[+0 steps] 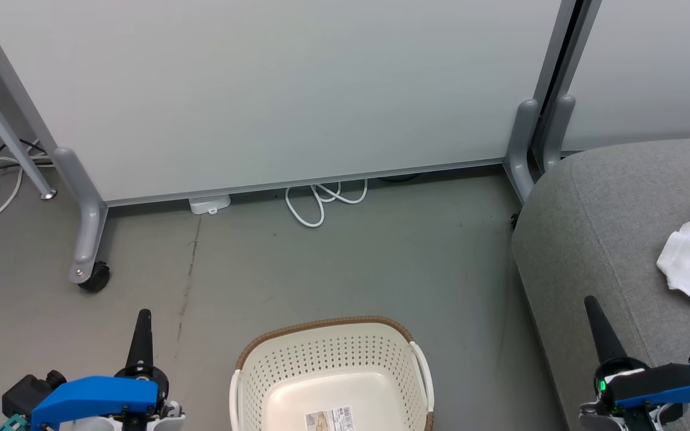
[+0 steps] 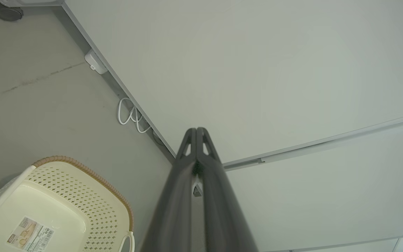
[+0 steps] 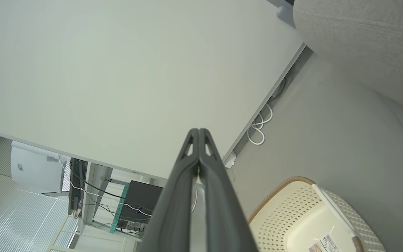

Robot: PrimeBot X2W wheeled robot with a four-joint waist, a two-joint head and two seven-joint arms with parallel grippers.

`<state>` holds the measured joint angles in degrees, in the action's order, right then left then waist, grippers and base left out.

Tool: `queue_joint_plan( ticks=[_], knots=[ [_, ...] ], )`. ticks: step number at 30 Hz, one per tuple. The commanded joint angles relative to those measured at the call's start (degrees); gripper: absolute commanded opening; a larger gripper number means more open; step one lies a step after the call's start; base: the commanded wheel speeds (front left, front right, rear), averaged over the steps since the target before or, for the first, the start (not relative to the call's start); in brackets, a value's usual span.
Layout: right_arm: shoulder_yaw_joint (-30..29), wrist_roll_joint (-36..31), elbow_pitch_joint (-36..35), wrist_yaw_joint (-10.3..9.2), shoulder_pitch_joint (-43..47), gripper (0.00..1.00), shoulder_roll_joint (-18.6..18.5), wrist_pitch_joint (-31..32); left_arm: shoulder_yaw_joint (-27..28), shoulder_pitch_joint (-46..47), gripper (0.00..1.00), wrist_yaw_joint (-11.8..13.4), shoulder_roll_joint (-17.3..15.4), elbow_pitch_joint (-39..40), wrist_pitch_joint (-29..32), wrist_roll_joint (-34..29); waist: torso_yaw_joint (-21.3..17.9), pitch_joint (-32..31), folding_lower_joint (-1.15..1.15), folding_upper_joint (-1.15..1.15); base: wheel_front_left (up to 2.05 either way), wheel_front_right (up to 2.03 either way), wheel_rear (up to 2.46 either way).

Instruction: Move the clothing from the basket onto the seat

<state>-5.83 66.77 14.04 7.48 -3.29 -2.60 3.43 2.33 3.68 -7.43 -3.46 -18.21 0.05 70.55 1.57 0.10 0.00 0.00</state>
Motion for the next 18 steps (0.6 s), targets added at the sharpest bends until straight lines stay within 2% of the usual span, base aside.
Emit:
queue_joint_plan(
  ticks=[1, 18],
  knots=[
    [-0.1, 1.7, -0.4, 0.02, -1.3, 0.00, -0.3, 0.2, 0.5, 1.5, 0.00, -0.1, -0.1, 0.9, 0.5, 1.4, 0.0, 0.0, 0.00, 0.00, 0.00, 0.00, 0.00],
    [-0.4, 10.1, -0.3, 0.02, -2.0, 0.00, -0.4, 1.3, 1.9, 1.9, 0.00, -0.1, 0.2, 2.1, 2.6, 8.6, -0.5, 0.0, 0.00, 0.00, 0.00, 0.00, 0.00]
  ],
)
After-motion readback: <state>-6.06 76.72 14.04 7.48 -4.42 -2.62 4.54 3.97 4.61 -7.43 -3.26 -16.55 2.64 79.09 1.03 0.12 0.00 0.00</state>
